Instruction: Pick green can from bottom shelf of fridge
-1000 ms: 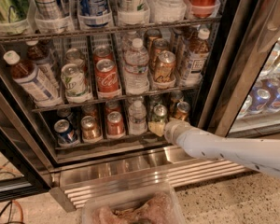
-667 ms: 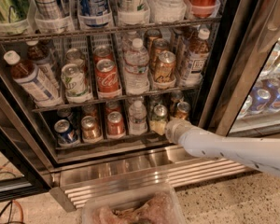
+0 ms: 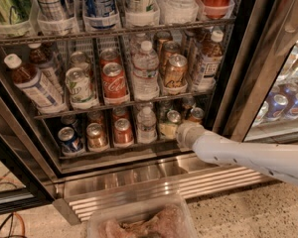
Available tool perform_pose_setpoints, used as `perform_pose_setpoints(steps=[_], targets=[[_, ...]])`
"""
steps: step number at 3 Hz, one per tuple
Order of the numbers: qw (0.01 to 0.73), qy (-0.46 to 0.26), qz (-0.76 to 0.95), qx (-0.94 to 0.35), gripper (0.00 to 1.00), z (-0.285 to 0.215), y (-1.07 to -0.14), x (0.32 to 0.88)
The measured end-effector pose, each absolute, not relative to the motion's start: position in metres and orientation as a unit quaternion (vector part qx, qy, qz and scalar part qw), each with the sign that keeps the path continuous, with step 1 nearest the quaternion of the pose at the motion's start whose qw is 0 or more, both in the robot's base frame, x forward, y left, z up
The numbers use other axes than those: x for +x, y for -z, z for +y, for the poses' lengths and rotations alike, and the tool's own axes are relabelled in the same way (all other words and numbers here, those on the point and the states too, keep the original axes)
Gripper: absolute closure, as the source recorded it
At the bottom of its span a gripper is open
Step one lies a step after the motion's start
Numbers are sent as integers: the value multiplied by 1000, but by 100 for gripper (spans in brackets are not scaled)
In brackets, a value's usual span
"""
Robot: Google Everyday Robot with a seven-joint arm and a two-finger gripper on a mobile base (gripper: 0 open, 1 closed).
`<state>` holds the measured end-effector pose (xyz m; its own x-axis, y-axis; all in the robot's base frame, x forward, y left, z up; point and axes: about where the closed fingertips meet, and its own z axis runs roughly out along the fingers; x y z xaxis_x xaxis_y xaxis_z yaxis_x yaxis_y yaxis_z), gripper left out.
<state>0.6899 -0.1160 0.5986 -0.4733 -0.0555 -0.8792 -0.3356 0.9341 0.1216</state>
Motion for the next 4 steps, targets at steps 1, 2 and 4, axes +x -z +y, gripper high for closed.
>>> perform_pose_setpoints(steps=[1, 2, 4], targets=[[512, -140, 839, -117, 34, -115, -604, 710], [512, -142, 839, -117, 34, -113, -604, 713], [512, -142, 839, -118, 76, -112, -604, 711]])
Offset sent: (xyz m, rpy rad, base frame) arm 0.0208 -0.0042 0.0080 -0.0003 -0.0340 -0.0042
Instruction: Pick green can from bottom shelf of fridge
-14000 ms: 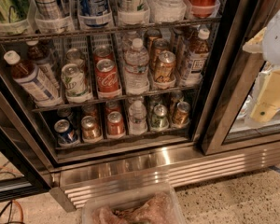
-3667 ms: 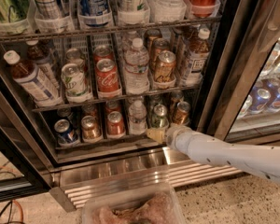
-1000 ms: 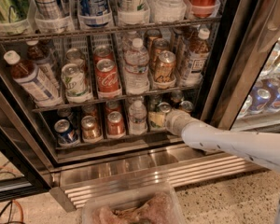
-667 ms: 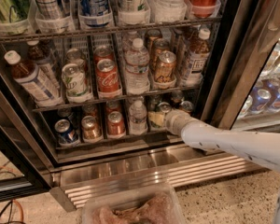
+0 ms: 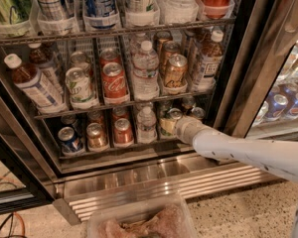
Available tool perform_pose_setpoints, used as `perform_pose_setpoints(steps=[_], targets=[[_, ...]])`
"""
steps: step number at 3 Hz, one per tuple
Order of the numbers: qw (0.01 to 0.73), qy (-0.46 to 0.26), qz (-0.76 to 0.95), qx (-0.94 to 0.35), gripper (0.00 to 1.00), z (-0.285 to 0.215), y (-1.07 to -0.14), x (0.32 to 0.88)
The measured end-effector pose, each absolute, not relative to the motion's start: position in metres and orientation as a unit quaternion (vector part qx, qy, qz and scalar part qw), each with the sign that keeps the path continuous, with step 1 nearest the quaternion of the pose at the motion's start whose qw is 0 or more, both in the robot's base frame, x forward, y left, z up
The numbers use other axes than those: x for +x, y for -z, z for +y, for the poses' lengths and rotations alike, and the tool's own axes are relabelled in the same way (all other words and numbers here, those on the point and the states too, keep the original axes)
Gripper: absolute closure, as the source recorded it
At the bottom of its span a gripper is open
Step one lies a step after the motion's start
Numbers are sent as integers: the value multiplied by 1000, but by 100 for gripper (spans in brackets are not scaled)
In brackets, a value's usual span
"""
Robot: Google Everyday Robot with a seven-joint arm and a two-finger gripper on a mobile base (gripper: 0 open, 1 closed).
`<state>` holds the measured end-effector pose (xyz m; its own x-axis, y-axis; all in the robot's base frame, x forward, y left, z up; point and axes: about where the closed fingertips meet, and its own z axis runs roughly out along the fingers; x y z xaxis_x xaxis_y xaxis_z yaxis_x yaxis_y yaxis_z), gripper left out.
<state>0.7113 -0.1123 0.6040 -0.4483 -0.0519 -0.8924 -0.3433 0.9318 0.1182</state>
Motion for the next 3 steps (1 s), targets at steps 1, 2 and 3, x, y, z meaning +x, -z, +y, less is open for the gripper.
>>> perform_pose_setpoints(steps=[1, 2, 3], targets=[[512, -142, 839, -118, 98, -112, -604, 711], [512, -142, 839, -118, 100, -112, -604, 711], [502, -166, 841, -115, 100, -108, -612, 700]])
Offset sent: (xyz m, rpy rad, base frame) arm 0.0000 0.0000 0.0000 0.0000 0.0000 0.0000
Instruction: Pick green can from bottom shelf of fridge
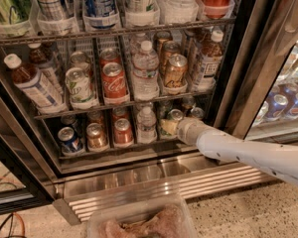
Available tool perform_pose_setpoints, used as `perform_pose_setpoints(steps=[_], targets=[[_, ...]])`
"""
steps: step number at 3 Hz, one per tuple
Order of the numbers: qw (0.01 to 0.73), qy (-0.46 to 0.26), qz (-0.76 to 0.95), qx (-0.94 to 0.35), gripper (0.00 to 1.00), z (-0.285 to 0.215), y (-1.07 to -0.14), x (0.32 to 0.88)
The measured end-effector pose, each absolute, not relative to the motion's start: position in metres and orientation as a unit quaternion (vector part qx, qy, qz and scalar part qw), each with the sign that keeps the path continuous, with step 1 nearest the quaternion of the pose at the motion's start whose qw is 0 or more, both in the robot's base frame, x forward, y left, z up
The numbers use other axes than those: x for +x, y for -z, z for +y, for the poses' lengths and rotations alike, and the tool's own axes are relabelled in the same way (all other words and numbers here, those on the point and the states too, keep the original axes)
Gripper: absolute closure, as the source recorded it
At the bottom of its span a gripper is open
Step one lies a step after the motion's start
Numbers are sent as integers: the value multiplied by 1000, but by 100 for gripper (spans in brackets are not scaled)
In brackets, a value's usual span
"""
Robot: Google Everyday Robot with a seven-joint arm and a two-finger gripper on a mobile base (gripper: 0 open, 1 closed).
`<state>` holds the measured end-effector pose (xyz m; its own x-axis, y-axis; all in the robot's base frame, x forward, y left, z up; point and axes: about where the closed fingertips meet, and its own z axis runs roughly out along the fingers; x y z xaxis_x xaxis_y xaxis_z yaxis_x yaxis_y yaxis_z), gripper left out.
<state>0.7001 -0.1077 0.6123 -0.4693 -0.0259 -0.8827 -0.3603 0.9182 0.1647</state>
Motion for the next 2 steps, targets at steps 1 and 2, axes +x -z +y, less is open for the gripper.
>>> perform_pose_setpoints(steps=[1, 2], targets=[[492, -193, 842, -105, 100, -105, -621, 689], [486, -212, 842, -100, 100, -102, -628, 679]])
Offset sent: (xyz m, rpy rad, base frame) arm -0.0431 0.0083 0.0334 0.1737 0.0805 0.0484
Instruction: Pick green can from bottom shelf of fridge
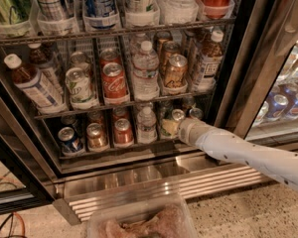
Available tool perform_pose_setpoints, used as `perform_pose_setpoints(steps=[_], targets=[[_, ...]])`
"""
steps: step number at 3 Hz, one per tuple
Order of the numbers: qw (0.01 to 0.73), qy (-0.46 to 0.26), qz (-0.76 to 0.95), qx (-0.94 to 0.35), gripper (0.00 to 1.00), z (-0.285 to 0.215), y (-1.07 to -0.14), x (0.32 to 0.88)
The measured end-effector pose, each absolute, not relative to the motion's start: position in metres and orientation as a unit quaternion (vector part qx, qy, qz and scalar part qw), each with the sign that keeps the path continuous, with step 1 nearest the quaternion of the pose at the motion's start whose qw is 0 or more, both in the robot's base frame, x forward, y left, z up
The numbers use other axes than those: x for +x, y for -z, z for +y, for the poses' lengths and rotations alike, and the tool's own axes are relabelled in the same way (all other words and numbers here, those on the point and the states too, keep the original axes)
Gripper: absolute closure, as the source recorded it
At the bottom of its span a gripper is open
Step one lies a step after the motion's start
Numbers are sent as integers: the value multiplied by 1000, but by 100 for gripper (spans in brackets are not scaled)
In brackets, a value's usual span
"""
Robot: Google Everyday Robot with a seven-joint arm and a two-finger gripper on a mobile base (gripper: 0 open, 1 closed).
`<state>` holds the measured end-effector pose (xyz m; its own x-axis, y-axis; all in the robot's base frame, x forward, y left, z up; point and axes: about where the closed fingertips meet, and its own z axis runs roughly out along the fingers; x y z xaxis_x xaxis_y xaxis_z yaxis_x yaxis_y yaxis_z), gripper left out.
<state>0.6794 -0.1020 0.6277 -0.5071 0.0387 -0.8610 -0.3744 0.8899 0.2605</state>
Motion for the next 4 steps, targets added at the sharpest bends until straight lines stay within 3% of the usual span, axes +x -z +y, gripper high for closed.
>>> perform_pose_setpoints(steps=[4], targets=[[433, -296, 843, -117, 100, -88, -656, 640]])
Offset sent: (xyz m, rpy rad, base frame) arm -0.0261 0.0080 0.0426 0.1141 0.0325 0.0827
